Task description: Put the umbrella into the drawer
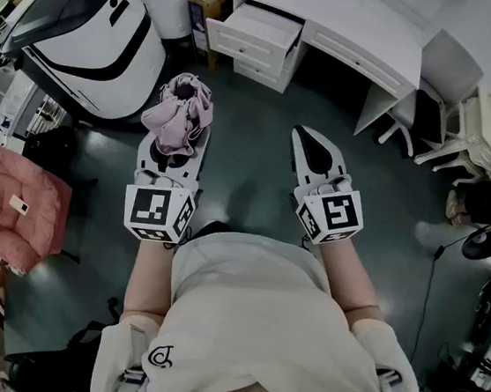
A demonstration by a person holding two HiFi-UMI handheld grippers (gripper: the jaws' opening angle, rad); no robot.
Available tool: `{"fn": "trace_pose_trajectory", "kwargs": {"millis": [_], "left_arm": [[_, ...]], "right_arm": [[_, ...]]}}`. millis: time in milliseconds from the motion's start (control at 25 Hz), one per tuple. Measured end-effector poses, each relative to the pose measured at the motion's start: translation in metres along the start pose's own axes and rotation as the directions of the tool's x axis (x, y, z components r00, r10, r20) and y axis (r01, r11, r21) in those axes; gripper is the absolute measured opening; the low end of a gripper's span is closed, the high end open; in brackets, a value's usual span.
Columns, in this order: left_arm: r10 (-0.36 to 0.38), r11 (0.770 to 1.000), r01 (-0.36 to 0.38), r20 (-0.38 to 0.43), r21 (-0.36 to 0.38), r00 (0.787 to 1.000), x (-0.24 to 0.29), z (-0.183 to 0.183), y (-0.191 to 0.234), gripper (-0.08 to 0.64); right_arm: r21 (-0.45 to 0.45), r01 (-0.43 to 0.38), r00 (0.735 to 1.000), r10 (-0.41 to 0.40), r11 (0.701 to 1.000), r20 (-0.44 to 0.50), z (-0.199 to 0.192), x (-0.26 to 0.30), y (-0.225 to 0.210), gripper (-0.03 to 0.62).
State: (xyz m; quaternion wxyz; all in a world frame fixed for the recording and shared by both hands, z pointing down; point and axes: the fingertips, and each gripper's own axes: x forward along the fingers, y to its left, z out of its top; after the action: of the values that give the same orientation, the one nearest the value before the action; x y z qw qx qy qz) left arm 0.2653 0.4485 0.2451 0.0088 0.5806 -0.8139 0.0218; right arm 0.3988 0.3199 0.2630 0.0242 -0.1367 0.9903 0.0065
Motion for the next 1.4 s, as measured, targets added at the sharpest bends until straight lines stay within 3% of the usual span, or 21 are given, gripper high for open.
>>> {"fn": "trace_pose_trajectory", "kwargs": {"millis": [440, 840, 1000, 1200, 1400], "left_arm": [[-0.005, 1.0, 0.005, 0.005, 0.008, 1.0, 0.003, 0.0, -0.013, 0.224], [-0.019, 0.999, 0.018, -0.037, -0.034, 0.999, 0.022, -0.021, -0.014, 0.224], [-0.026, 0.999, 0.024, -0.045, -0.048, 0.999, 0.033, -0.03, 0.008, 0.224], [-0.052, 0.997, 0.049, -0.061, -0.054, 0.997, 0.094, -0.032, 0.056, 0.224], [-0.128, 0.991, 0.126, -0.036, -0.054, 0.991, 0.153, -0.022, 0.113, 0.224]], "right_arm": [[-0.063, -0.039, 0.999, 0.04, 0.997, 0.009, 0.003, -0.006, 0.003, 0.003], [0.01, -0.041, 0.999, 0.041, 0.999, 0.005, -0.014, 0.003, -0.015, 0.006], [0.012, -0.022, 1.0, 0.022, 1.0, -0.015, -0.022, 0.028, -0.014, 0.006], [0.035, -0.031, 0.999, 0.031, 0.999, -0.013, -0.024, 0.099, -0.029, 0.006], [0.045, 0.033, 0.999, -0.032, 0.998, -0.017, -0.028, 0.173, -0.035, 0.006]]}}
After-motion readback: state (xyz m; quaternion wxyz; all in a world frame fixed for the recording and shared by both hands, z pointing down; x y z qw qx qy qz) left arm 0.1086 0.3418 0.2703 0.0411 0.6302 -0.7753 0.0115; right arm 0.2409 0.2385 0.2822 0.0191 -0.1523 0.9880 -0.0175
